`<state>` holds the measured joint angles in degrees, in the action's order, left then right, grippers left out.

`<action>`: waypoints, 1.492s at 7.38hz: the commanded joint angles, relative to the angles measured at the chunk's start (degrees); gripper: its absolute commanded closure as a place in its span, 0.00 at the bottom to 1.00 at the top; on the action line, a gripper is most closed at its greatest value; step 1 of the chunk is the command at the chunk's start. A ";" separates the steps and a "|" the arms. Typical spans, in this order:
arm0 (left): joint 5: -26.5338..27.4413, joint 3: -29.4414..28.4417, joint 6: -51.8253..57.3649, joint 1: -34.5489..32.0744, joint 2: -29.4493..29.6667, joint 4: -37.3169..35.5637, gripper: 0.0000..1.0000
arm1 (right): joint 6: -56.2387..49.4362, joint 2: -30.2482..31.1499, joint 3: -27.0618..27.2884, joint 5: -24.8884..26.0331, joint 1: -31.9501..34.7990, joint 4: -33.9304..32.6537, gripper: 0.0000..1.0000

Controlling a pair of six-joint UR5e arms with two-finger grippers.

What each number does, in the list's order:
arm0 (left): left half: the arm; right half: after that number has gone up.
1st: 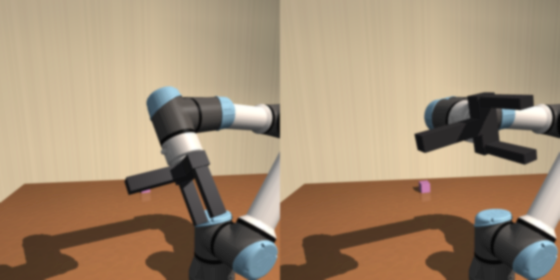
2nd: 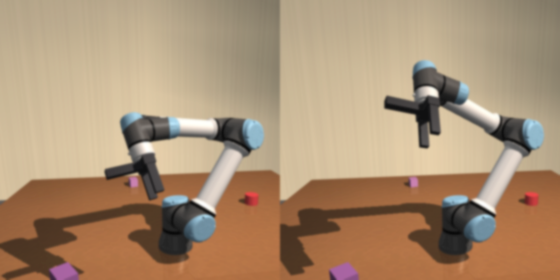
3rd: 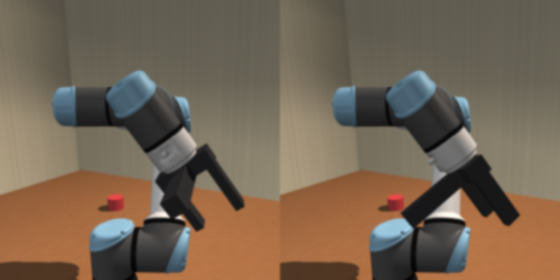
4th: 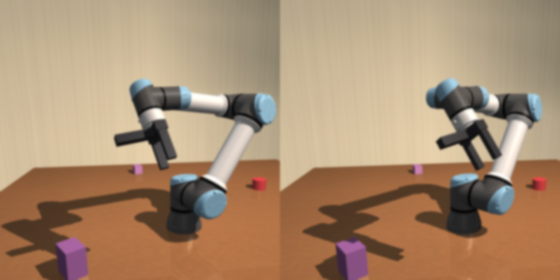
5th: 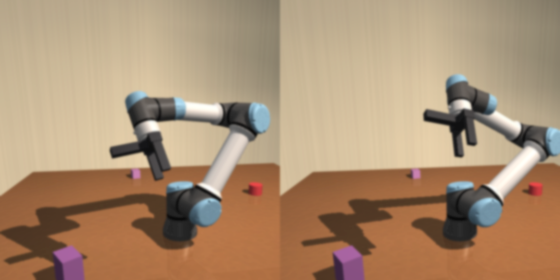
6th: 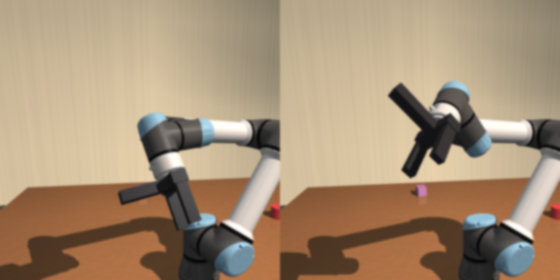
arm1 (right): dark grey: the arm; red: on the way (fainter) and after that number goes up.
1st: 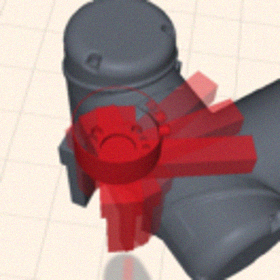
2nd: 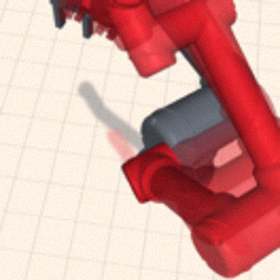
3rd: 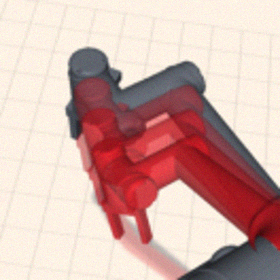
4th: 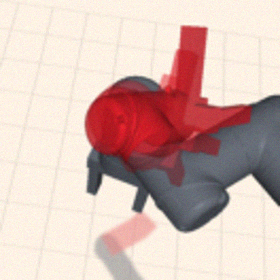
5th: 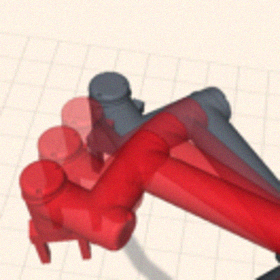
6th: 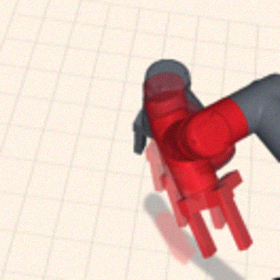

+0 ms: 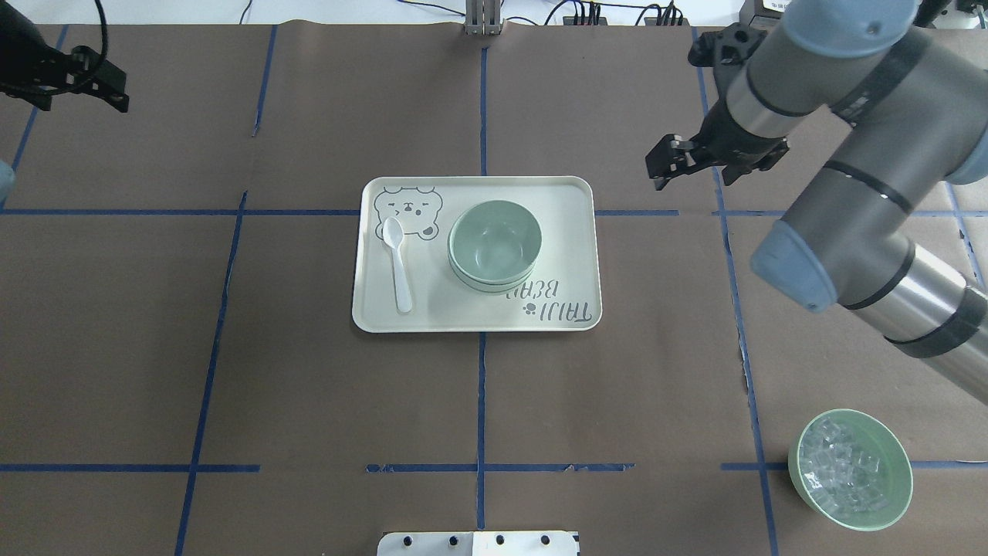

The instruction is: Stack green bowls together

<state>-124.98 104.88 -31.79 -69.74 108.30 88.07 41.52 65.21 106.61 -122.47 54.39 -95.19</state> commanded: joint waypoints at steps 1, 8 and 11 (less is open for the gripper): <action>-2.46 -1.86 14.94 -6.96 -6.85 -0.09 0.00 | -19.01 10.06 0.80 -7.50 11.22 -0.44 0.00; -7.46 -11.10 36.45 -15.07 -15.66 -0.09 0.00 | -47.32 20.48 -15.01 -14.20 31.84 -0.17 0.00; -7.38 -11.19 36.54 -15.16 -16.46 -0.44 0.00 | -46.62 22.32 -14.85 -14.20 33.15 0.53 0.00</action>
<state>-132.35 93.76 4.77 -84.86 92.18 87.86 -5.24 86.65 91.94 -136.69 87.23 -94.78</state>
